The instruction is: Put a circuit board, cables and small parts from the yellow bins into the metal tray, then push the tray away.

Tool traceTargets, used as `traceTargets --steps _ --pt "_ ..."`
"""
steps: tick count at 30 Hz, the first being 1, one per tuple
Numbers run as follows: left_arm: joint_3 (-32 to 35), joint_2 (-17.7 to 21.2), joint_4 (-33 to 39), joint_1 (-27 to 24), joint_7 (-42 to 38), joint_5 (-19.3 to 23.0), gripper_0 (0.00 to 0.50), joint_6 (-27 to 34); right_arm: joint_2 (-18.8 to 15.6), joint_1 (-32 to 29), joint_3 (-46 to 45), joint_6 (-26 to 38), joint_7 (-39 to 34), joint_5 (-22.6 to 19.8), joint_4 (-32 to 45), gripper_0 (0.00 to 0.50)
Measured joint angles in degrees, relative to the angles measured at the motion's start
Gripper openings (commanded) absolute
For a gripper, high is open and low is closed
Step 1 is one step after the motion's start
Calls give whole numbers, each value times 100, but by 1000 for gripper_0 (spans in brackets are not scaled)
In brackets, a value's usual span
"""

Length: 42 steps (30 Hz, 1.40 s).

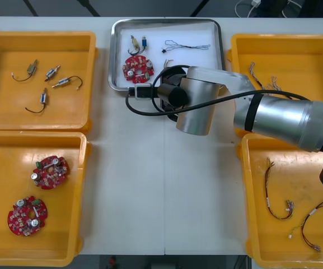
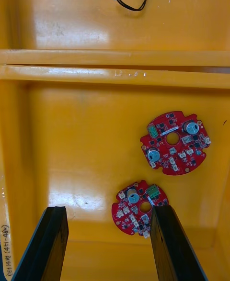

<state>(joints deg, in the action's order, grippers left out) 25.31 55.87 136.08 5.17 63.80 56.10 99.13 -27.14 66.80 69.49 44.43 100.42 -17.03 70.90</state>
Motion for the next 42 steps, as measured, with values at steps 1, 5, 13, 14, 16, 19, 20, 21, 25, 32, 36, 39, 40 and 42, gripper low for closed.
traceTargets --steps 1,5,13,14,16,19,20,21,25,32,36,39,40,42 --pt "0 0 0 0 0 0 500 0 10 3 0 -35 0 0 -22 0" --pt "0 0 1 0 0 0 500 0 37 4 0 -170 0 37 -77 0" --pt "0 0 1 0 0 0 500 0 45 8 0 -199 0 107 -88 478" --pt "0 0 2 0 0 0 500 0 47 13 0 -140 1 107 -83 500" --pt "0 0 2 0 0 0 500 0 50 52 -9 150 7 126 -17 500" --pt "1 0 3 0 0 0 500 0 50 95 -77 718 132 126 206 500" --pt "1 0 3 0 0 0 500 0 50 95 -117 859 221 126 292 500" --pt "1 0 3 0 0 0 500 0 50 95 -167 1015 296 126 398 500" --pt "1 0 4 0 0 0 500 0 36 95 -383 1536 355 96 877 500" --pt "1 0 5 0 0 0 500 0 -164 95 -891 2801 355 -514 2067 500" --pt "1 0 5 1 0 1 500 0 -390 63 -1308 3626 353 -928 2845 500" --pt "1 0 6 1 0 1 500 1 -575 -121 -1828 4202 333 -1304 3401 500" --pt "1 0 6 2 0 1 500 1 -635 -217 -2019 4362 282 -1420 3558 500" --pt "1 0 7 2 0 1 500 1 -764 -429 -2383 4639 39 -1650 3892 500"
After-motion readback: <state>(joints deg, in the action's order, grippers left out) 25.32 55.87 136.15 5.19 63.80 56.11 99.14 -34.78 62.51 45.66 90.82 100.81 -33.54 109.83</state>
